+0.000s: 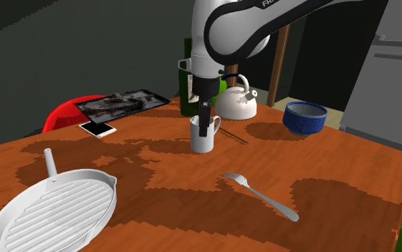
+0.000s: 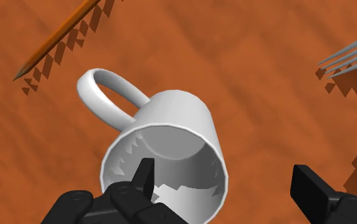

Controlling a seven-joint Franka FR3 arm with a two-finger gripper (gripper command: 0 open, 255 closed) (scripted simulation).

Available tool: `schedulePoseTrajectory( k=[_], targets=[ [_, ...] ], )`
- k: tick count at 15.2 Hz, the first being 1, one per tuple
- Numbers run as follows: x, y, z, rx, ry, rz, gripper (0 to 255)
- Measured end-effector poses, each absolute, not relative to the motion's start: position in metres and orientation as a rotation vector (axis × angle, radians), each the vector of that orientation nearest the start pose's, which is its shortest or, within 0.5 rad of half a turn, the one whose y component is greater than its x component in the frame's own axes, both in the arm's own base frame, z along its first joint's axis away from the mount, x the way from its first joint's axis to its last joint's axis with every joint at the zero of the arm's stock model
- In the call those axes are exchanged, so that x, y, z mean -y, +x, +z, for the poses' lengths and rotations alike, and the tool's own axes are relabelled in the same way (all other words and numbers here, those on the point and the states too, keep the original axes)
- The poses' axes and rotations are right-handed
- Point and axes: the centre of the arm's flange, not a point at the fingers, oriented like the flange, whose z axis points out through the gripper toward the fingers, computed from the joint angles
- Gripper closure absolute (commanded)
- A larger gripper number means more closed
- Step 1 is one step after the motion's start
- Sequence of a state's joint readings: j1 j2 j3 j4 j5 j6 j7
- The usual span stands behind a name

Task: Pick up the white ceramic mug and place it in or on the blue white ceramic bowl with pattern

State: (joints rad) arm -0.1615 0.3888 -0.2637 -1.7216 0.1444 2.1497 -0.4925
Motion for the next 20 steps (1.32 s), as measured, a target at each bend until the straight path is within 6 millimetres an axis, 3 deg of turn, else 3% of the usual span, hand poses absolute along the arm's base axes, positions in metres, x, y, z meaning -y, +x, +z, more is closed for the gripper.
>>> schedulePoseTrajectory(
  k=[4,5,15,20],
  targets=[
    [0.252,0.61,0.371,0.02,-3.142,-0.095,0],
    [0.252,0.61,0.371,0.02,-3.142,-0.095,255],
    [0.252,0.61,0.372,0.02,-3.143,-0.095,255],
    [0.252,0.61,0.392,0.02,-3.143,-0.095,255]
  ],
)
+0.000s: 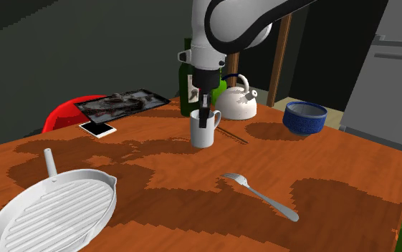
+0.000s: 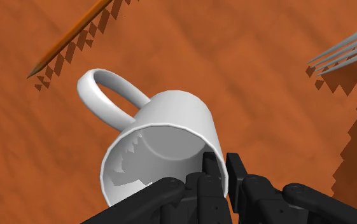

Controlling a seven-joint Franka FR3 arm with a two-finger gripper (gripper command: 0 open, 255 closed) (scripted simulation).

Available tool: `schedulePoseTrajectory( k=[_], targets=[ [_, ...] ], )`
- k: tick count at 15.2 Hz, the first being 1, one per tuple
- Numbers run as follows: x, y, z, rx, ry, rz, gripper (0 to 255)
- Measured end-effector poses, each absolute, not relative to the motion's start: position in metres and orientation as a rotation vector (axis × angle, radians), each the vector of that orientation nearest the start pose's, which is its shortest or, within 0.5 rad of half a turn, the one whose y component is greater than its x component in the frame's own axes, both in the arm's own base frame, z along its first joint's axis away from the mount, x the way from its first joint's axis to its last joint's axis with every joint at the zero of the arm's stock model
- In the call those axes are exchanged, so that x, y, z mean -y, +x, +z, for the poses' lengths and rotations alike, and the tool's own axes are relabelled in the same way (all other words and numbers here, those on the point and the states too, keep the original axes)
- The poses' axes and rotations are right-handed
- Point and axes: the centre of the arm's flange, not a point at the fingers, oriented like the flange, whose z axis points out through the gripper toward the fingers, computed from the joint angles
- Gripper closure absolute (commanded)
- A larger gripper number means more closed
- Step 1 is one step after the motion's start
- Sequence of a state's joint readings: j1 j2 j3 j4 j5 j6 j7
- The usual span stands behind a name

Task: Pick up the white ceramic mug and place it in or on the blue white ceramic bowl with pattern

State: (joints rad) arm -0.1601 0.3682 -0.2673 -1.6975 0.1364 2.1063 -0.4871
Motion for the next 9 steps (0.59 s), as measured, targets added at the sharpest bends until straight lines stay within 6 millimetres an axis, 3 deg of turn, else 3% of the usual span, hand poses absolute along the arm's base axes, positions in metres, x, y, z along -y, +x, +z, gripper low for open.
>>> schedulePoseTrajectory(
  k=[9],
  targets=[
    [0.252,0.61,0.438,0.02,-3.143,-0.095,255]
  ],
)
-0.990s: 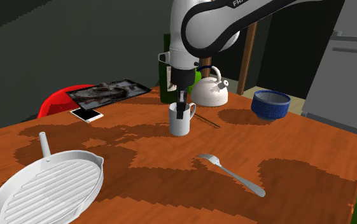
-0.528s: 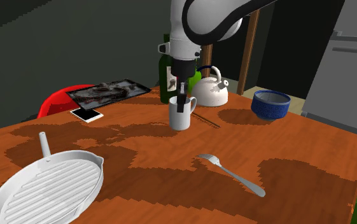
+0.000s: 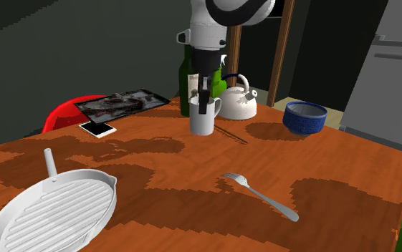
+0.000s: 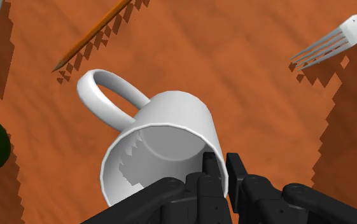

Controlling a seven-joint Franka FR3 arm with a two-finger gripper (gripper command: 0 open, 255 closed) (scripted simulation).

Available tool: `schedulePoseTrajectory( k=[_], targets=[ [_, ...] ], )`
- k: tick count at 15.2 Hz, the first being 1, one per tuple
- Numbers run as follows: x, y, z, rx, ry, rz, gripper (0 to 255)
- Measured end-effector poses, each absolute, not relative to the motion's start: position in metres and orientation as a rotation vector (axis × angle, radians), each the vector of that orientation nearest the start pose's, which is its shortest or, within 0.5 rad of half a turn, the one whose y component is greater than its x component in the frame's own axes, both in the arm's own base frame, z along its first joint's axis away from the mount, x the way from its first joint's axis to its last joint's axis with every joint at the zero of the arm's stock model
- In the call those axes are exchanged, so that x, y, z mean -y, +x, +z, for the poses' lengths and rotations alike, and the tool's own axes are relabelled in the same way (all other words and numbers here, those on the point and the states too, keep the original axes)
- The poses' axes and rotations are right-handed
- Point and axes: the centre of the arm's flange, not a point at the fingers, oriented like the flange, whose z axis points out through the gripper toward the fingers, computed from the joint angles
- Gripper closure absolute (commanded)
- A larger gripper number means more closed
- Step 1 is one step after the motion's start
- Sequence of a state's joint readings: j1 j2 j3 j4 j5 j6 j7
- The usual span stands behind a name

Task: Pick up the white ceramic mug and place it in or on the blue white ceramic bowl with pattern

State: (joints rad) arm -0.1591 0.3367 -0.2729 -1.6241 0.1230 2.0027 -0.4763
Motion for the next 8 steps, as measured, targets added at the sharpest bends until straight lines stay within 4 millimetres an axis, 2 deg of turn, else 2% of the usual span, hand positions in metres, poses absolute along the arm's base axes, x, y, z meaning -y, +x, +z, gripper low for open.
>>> schedulePoseTrajectory(
  k=[8],
  targets=[
    [0.252,0.61,0.483,0.02,-3.143,-0.095,255]
  ],
)
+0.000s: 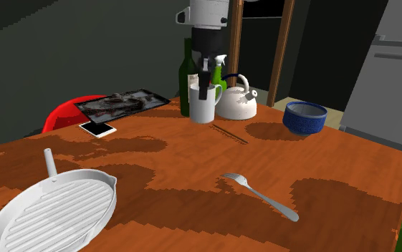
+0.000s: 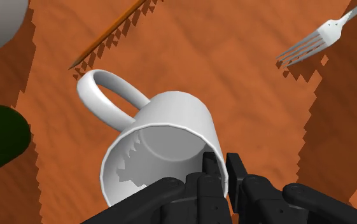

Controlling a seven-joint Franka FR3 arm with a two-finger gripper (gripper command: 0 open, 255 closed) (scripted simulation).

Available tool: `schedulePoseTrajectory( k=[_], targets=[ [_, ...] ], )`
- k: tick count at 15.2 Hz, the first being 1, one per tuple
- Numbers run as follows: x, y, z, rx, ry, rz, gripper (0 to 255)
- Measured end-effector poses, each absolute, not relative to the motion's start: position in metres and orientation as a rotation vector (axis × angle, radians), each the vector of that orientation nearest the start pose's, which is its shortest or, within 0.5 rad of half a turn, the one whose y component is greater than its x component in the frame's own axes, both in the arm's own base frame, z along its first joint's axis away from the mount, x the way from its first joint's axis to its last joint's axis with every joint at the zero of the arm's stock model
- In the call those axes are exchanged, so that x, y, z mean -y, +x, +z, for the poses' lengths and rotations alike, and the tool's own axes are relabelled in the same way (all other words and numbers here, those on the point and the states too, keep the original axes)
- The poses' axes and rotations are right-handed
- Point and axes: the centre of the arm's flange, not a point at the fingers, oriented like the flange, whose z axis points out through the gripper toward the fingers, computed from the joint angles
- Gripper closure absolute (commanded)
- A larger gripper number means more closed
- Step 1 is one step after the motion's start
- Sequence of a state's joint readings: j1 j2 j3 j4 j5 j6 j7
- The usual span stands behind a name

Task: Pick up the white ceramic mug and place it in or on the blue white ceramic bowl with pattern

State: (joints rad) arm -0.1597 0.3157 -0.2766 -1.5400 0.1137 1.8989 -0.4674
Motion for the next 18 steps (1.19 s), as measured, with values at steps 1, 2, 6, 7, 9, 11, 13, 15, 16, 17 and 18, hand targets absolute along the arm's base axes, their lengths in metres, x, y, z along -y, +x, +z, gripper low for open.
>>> schedulePoseTrajectory(
  k=[1,2,6,7,9,11,13,15,16,17,18],
  targets=[
    [0.251,0.61,0.487,0.02,-3.143,-0.095,255],
    [0.252,0.61,0.492,0.021,-3.143,-0.095,255],
    [0.251,0.61,0.514,0.02,-3.143,-0.095,255],
    [0.25,0.61,0.518,0.02,-3.143,-0.095,255],
    [0.252,0.61,0.529,0.02,-3.143,-0.095,255],
    [0.251,0.61,0.538,0.02,-3.143,-0.095,255],
    [0.255,0.595,0.544,0.02,-3.143,-0.094,255],
    [0.263,0.573,0.549,0.019,-3.143,-0.095,255],
    [0.27,0.56,0.547,0.019,-3.143,-0.095,255],
    [0.276,0.549,0.547,0.018,-3.143,-0.095,255],
    [0.278,0.536,0.549,0.018,-3.143,-0.094,255]
  ],
)
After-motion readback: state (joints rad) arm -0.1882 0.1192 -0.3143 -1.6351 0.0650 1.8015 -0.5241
